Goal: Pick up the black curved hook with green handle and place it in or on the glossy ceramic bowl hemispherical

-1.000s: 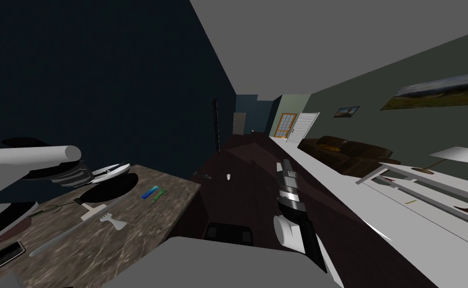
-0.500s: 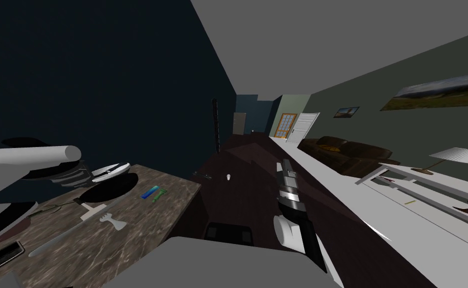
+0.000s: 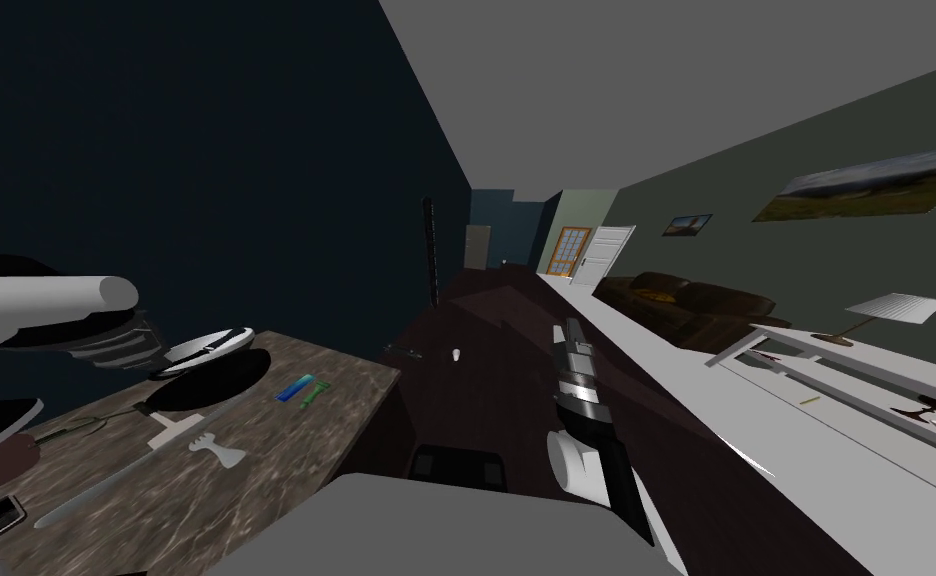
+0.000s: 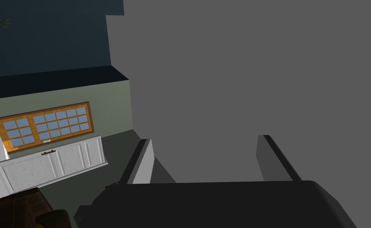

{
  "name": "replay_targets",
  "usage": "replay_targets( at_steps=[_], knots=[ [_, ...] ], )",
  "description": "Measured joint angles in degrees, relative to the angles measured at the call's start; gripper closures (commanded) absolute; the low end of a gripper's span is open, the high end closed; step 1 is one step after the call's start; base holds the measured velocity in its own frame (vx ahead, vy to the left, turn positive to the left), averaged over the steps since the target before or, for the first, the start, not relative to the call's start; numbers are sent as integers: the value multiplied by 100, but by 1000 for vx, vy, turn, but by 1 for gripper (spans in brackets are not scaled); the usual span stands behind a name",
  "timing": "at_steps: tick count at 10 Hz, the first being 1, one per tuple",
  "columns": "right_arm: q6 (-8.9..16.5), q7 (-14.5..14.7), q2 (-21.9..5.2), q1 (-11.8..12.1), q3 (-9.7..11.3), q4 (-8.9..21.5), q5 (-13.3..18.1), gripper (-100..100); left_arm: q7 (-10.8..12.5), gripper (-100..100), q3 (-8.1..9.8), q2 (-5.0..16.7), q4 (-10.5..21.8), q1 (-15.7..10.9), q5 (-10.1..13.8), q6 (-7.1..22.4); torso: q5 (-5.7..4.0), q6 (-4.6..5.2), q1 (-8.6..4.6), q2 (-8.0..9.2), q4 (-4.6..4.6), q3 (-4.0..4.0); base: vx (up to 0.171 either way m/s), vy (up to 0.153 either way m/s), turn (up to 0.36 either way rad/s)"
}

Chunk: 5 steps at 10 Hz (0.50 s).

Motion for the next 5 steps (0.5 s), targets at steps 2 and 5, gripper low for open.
replay_targets(
  at_steps=[2, 5],
  knots=[
    [0, 0, 0, 0, 0, 0, 0, 0, 59, 0, 62, 115, -163, 134, 76, 154, 2, 0, 1, 2, 0, 1, 3, 0, -2],
    [0, 0, 0, 0, 0, 0, 0, 0, 58, 0, 61, 114, -161, 133, 75, 152, 2, 0, 2, 4, 1, 2, 0, 0, 0]
  ],
)
